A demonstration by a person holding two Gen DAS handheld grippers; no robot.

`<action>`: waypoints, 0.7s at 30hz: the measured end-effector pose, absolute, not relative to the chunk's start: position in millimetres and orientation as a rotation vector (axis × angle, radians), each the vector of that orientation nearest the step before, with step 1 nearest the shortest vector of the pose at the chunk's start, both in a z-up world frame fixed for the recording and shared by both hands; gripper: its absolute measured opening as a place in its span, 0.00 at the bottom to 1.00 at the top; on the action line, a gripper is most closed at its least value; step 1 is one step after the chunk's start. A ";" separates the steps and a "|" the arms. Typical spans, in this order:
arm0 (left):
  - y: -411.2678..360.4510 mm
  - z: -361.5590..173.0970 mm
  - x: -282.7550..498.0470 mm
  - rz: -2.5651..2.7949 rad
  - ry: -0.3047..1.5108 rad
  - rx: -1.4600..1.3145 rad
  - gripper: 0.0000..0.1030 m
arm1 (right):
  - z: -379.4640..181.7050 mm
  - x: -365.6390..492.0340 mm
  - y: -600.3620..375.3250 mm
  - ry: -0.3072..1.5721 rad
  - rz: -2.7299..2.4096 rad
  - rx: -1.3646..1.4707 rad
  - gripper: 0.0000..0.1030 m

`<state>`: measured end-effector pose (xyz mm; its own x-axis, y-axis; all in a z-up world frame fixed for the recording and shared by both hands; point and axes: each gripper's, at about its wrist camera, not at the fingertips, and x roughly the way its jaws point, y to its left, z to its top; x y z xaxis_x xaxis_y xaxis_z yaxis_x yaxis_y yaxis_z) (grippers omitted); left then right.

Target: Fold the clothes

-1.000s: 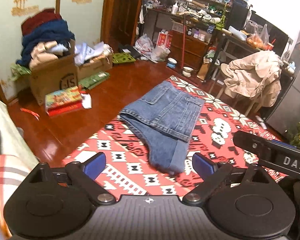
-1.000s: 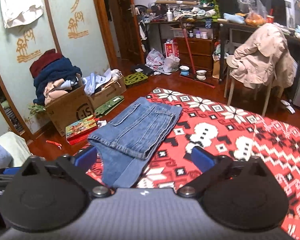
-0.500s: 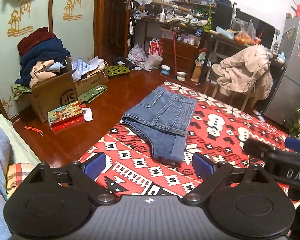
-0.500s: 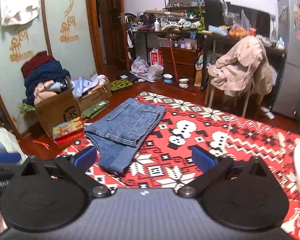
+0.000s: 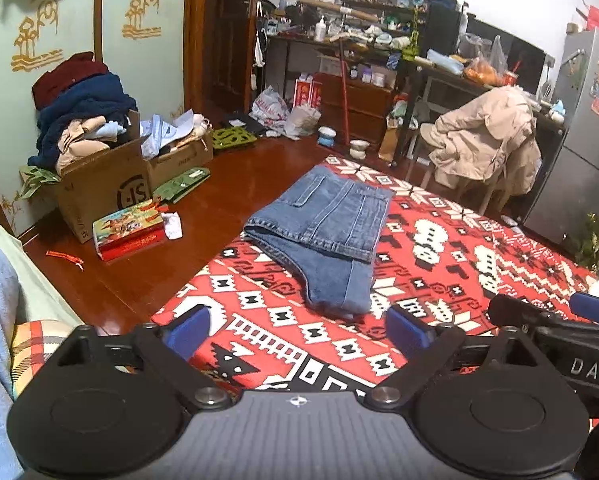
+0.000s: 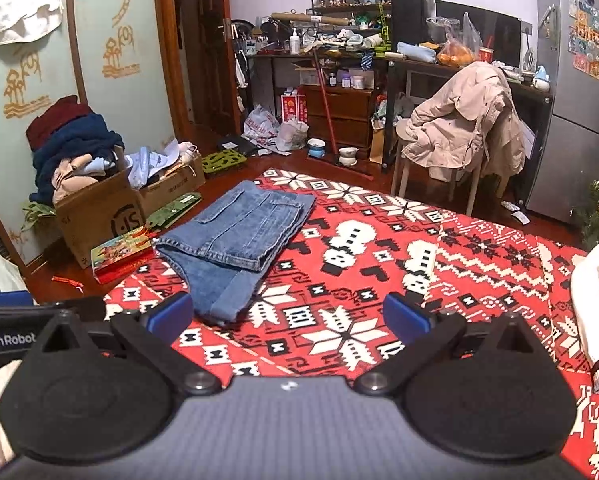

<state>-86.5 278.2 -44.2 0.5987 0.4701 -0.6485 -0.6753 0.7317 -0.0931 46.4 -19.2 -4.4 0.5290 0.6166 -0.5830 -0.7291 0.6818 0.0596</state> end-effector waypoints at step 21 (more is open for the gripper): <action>278.2 -48.9 -89.5 0.660 0.673 -0.368 0.81 | -21.3 43.0 -14.4 0.633 0.810 -0.201 0.99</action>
<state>-89.5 278.2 -48.9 0.5920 0.4395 -0.6756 -0.6670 0.7377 -0.1044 43.0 -14.4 -21.3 0.5183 0.6115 -0.5979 -0.7278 0.6825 0.0672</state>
